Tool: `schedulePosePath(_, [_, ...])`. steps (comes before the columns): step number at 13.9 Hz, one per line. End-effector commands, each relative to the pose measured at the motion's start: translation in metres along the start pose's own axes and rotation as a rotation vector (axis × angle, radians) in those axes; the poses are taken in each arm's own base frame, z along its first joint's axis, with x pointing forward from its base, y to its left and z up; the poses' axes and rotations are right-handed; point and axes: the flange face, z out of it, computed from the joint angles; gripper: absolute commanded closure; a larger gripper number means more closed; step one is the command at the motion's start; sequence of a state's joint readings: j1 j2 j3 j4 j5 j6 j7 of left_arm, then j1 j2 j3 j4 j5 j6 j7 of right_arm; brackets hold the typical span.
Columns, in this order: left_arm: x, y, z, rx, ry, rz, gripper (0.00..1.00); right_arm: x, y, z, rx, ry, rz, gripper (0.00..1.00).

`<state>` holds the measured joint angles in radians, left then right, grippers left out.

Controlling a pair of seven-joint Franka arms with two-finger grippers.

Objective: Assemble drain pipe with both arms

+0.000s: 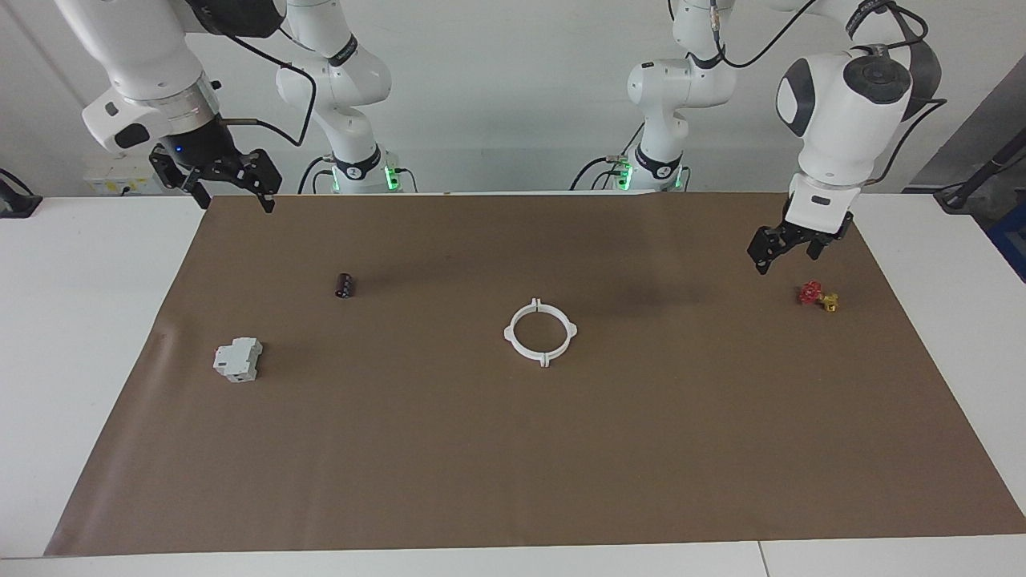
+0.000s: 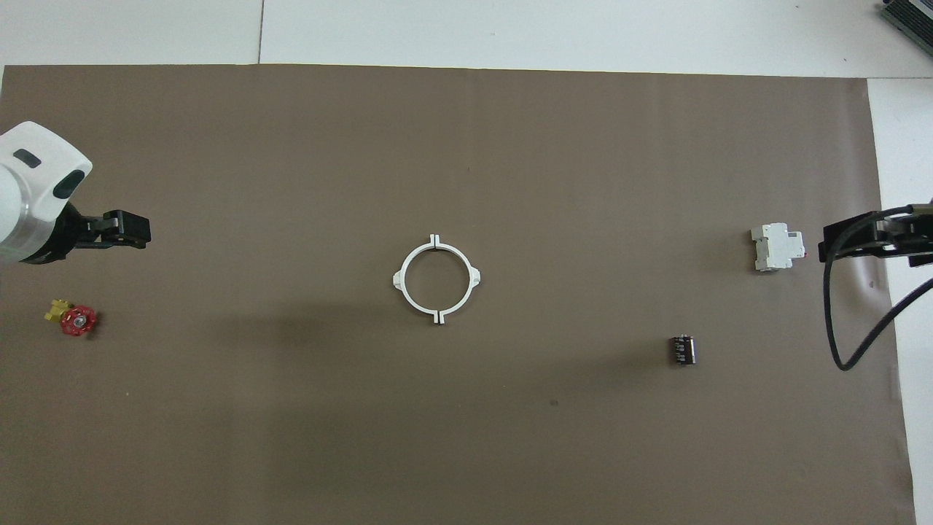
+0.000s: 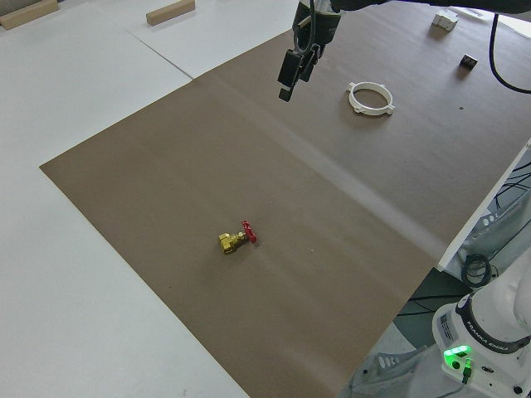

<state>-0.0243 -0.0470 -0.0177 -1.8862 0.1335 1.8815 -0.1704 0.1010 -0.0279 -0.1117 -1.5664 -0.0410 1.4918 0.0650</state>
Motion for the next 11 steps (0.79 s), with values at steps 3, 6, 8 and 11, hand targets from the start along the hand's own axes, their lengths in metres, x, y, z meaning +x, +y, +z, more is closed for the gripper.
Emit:
schedulePosePath(3, [-0.008, -0.014, -0.015, -0.057, -0.009, 0.025, 0.00, -0.002, 0.002, -0.003, 0.024, -0.008, -0.015, 0.00])
schedulePosePath(6, [-0.003, -0.018, -0.017, -0.058, 0.017, 0.028, 0.00, -0.002, 0.002, -0.003, 0.024, -0.008, -0.015, 0.00])
schedulePosePath(8, [-0.002, -0.035, -0.012, -0.058, 0.009, 0.127, 0.00, -0.002, 0.002, -0.003, 0.024, -0.008, -0.015, 0.00])
schedulePosePath(11, [-0.001, -0.051, -0.012, -0.060, 0.007, 0.201, 0.00, -0.002, 0.002, -0.003, 0.024, -0.008, -0.015, 0.00])
